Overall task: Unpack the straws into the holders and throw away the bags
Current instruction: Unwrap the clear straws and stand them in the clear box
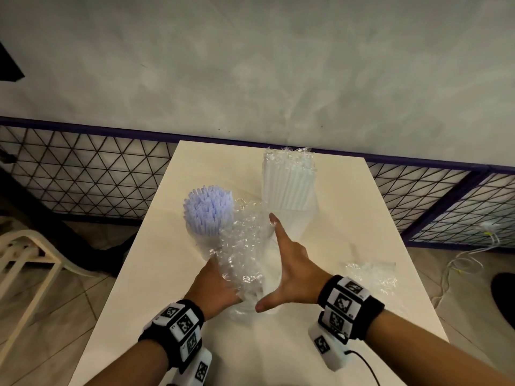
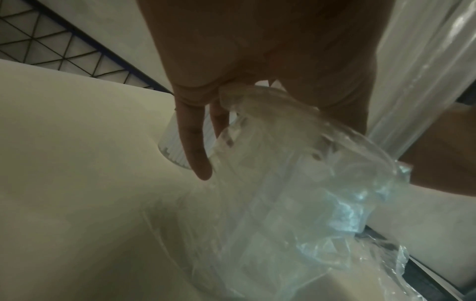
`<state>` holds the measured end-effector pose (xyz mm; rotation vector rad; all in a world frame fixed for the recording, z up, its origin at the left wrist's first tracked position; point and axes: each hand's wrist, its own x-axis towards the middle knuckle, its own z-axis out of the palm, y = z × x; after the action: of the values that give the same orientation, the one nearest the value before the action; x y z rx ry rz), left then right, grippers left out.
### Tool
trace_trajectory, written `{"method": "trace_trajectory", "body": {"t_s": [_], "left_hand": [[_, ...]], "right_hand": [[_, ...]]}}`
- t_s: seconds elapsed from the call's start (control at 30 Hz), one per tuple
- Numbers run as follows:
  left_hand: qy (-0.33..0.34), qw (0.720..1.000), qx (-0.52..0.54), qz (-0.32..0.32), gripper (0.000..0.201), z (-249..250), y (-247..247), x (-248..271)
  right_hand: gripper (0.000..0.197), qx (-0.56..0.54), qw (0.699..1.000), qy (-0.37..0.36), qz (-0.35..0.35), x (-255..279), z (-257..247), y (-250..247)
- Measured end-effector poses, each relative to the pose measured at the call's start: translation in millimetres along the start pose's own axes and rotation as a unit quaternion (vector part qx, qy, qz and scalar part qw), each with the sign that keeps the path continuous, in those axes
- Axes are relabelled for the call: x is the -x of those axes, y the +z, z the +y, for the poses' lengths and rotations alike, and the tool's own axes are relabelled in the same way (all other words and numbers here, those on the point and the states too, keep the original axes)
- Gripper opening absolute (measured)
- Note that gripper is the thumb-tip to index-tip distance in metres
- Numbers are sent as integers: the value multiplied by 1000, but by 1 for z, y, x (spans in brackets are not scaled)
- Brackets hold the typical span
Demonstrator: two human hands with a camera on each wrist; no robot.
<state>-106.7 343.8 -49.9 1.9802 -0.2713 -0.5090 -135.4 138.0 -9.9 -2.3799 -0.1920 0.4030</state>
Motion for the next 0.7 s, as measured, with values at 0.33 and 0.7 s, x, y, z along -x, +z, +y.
{"method": "trace_trajectory", "body": {"t_s": [0.33, 0.7], "left_hand": [[19, 999, -28, 13, 53, -7, 3, 5], [16, 994, 29, -105, 78, -4, -9, 15]], "right_hand": [[144, -186, 978, 13, 94, -16, 7, 19], [109, -248, 968, 12, 38, -9, 5, 23]]}}
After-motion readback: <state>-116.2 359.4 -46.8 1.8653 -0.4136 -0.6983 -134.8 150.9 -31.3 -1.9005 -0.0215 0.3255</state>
